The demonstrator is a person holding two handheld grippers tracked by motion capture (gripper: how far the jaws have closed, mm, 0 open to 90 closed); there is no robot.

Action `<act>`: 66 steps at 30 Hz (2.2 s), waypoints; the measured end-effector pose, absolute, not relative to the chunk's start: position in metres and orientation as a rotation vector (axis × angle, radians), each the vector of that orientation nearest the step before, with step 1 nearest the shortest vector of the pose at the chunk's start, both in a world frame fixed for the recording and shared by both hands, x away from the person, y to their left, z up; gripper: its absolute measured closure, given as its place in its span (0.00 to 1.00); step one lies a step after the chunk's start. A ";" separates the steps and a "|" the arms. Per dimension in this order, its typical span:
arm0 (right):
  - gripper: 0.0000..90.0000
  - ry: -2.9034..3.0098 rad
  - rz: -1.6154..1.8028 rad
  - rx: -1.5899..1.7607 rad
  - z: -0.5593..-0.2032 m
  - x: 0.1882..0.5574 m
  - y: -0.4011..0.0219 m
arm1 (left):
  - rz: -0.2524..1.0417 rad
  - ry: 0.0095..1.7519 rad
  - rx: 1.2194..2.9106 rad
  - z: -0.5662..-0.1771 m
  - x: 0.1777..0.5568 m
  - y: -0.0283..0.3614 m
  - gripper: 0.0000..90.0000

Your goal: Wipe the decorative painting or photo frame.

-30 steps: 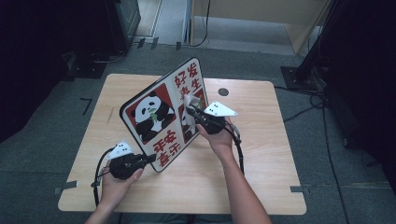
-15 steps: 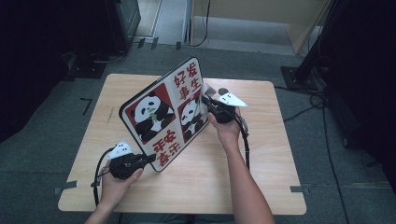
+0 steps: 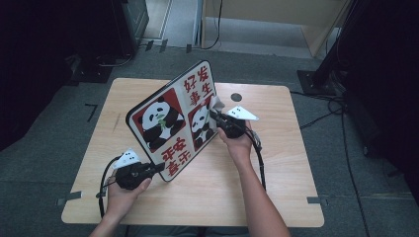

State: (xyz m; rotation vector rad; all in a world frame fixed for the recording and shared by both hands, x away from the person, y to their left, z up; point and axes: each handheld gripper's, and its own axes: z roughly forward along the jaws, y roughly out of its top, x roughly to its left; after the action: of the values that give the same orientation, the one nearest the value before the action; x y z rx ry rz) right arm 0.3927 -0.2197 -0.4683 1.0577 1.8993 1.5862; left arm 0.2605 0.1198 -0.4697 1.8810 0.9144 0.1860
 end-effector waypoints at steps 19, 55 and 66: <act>0.93 2.098 1.599 0.853 -0.483 0.330 -0.171 | 0.196 0.931 1.787 -0.432 0.265 0.139 0.75; 0.95 2.255 1.767 0.485 -0.470 0.254 -0.080 | 0.196 0.918 1.757 -0.399 0.276 0.148 0.88; 0.94 2.203 1.734 0.640 -0.471 0.294 -0.123 | 0.183 0.894 1.767 -0.400 0.276 0.148 0.89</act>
State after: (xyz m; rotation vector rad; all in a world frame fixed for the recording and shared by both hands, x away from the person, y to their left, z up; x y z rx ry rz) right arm 0.2940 -0.1232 -0.4714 0.6400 2.2030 1.7343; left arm 0.2765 0.1484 -0.3995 1.7670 0.8944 0.1827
